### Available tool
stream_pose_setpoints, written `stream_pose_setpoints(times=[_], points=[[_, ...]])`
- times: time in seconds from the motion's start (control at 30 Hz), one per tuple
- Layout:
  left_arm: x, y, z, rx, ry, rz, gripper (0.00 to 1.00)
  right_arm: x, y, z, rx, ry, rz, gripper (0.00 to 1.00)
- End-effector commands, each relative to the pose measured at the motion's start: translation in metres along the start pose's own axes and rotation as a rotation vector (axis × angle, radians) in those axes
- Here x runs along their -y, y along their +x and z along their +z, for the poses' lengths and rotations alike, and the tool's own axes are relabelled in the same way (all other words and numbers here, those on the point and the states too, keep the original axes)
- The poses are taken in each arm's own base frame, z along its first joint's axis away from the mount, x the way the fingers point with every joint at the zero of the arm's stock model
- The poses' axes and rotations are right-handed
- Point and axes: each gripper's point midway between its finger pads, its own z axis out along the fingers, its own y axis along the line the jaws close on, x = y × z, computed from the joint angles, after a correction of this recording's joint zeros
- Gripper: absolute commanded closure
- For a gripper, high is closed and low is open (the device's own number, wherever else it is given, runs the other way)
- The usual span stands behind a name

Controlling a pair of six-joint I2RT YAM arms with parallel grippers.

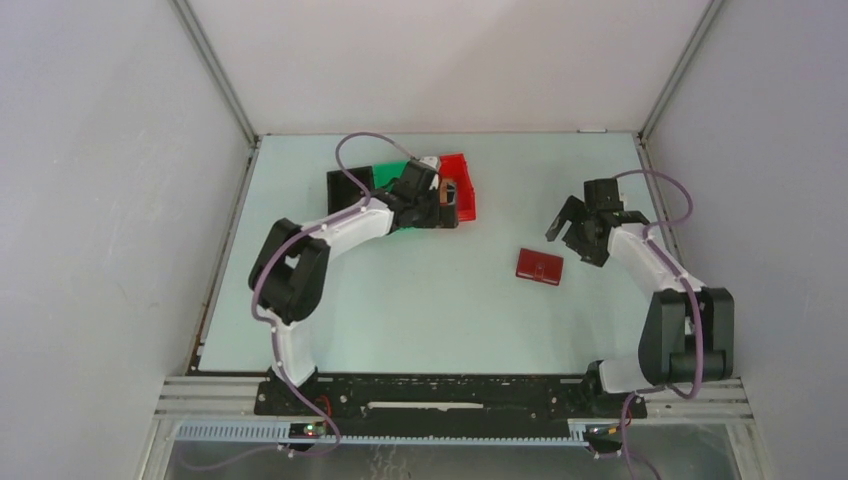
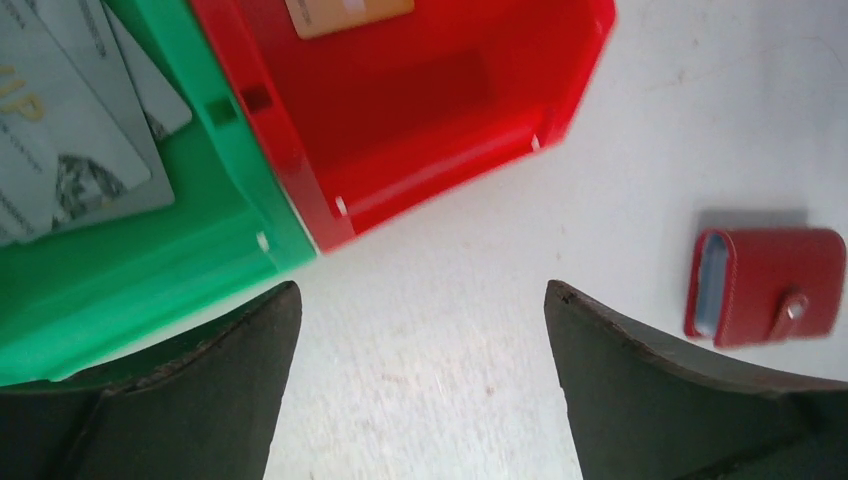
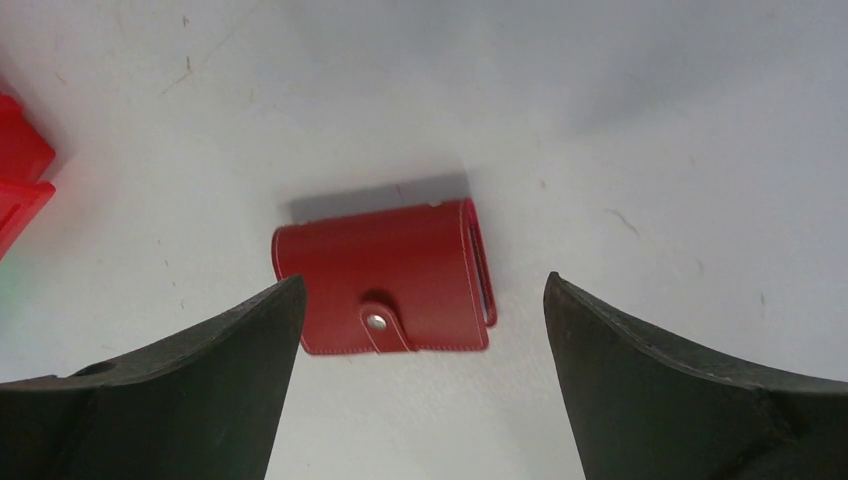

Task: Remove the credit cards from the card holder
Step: Move the storage box to the center of the board, then move the card holder to the center of the board.

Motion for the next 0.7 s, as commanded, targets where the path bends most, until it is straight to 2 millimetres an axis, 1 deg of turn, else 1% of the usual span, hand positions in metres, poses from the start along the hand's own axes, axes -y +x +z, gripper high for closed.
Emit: stream_pose_setpoints(times=[0.0,0.13,0.23,0.37,0.5,0.53,0.6,0.63,0.67], points=[[0.033,-0.011,-0.070,0.051,0.111,0.076,0.03,-0.021,-0.028,0.011,0.049,-0.054,-0.023,0.02],[0.050,-0.005,-0.110,0.050,0.192,0.073,0.02,-0.013,-0.021,0.037,-0.010,0.013,-0.016,0.03],[0.050,-0.001,-0.134,0.054,0.198,0.081,0.02,-0.003,-0.009,0.053,-0.064,0.073,-0.002,0.04],[0.044,0.003,-0.158,0.083,0.200,0.069,0.01,0.015,0.010,0.062,-0.121,0.151,0.005,0.05],[0.044,-0.001,-0.180,0.116,0.209,0.060,0.01,0.022,0.037,0.060,-0.157,0.167,-0.013,0.05],[0.042,-0.001,-0.183,0.123,0.203,0.061,0.01,0.021,0.045,0.056,-0.164,0.159,-0.015,0.05],[0.037,0.002,-0.189,0.128,0.190,0.062,0.01,0.023,0.061,0.048,-0.174,0.172,-0.025,0.01],[0.034,0.004,-0.191,0.129,0.183,0.062,0.01,0.024,0.068,0.041,-0.174,0.189,-0.038,0.02],[0.031,0.008,-0.191,0.126,0.176,0.060,0.01,0.021,0.074,0.035,-0.175,0.179,-0.041,0.03]])
